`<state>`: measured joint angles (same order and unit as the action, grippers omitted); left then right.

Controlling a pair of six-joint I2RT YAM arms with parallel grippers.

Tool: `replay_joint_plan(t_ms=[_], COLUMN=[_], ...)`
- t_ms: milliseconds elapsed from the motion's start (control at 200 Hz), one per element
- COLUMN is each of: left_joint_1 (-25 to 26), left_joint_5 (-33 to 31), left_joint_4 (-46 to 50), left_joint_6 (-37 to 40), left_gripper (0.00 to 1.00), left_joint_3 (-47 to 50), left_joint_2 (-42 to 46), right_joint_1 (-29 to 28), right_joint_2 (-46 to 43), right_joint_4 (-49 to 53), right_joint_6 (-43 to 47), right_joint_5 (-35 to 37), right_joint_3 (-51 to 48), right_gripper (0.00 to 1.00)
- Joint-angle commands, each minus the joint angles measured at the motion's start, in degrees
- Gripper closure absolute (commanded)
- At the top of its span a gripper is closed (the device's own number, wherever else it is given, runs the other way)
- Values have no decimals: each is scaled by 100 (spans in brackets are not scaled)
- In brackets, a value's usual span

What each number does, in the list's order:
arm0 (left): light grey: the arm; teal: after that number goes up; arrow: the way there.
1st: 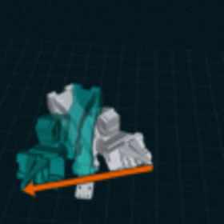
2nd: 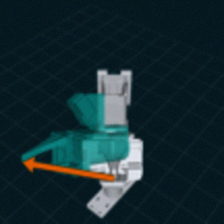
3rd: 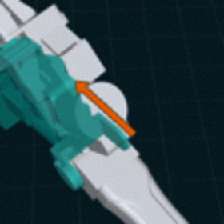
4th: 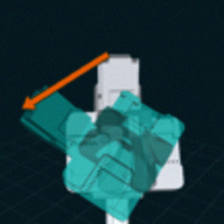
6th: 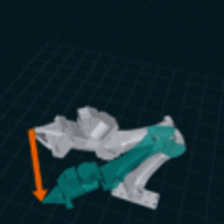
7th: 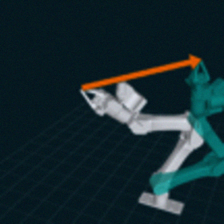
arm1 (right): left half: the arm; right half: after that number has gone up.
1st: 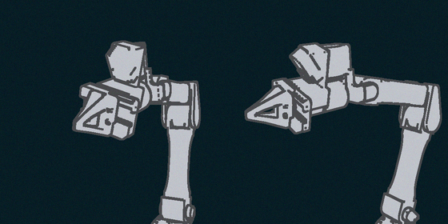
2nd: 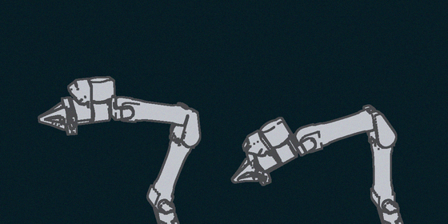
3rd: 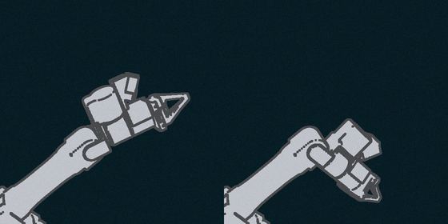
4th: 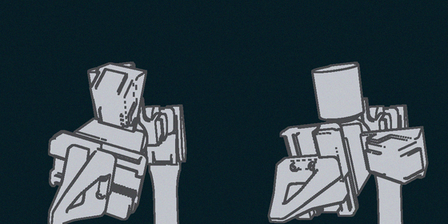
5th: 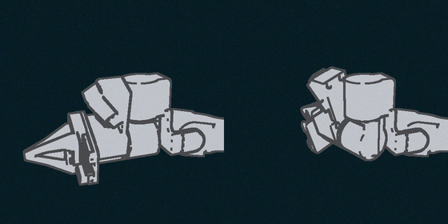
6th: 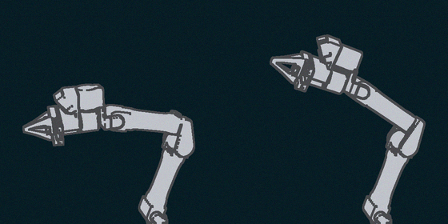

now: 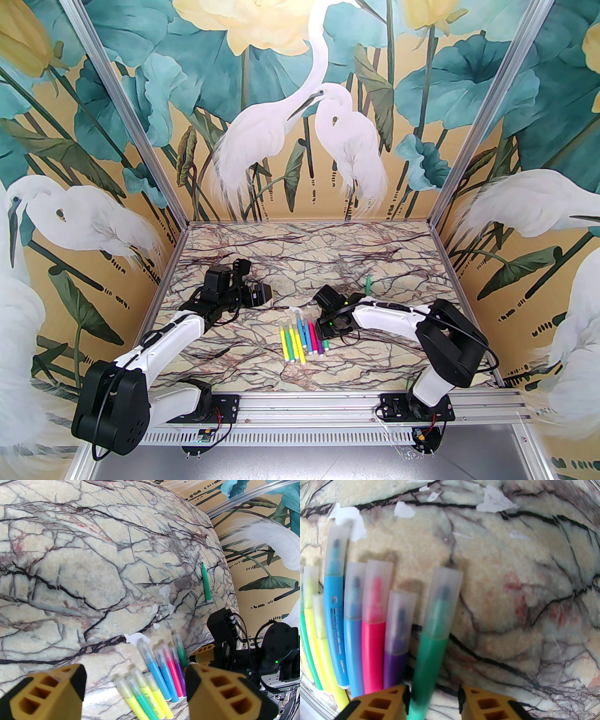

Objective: Open the pen caps

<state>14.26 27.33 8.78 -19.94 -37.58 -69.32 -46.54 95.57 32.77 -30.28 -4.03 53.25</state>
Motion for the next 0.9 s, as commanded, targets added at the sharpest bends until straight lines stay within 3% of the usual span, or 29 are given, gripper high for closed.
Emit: replay_joint_plan(t_ms=[0,440,895], left_joint_1=[24,24,24], left_joint_5=[-71,-79,-171], left_joint_4=[-94,-122,-87], left_joint_6=[14,-20,-36], left_gripper=[26,25,24], left_joint_3=[106,131,163], left_joint_2=[59,76,143], right_joint_1=[-39,-182,-352], right_joint_2=[126,442,802], right_joint_4=[244,537,929], right_joint_6=[-110,-131,-185], right_joint_5=[249,600,965], right_joint_3=[186,447,774], right_gripper=[61,64,73])
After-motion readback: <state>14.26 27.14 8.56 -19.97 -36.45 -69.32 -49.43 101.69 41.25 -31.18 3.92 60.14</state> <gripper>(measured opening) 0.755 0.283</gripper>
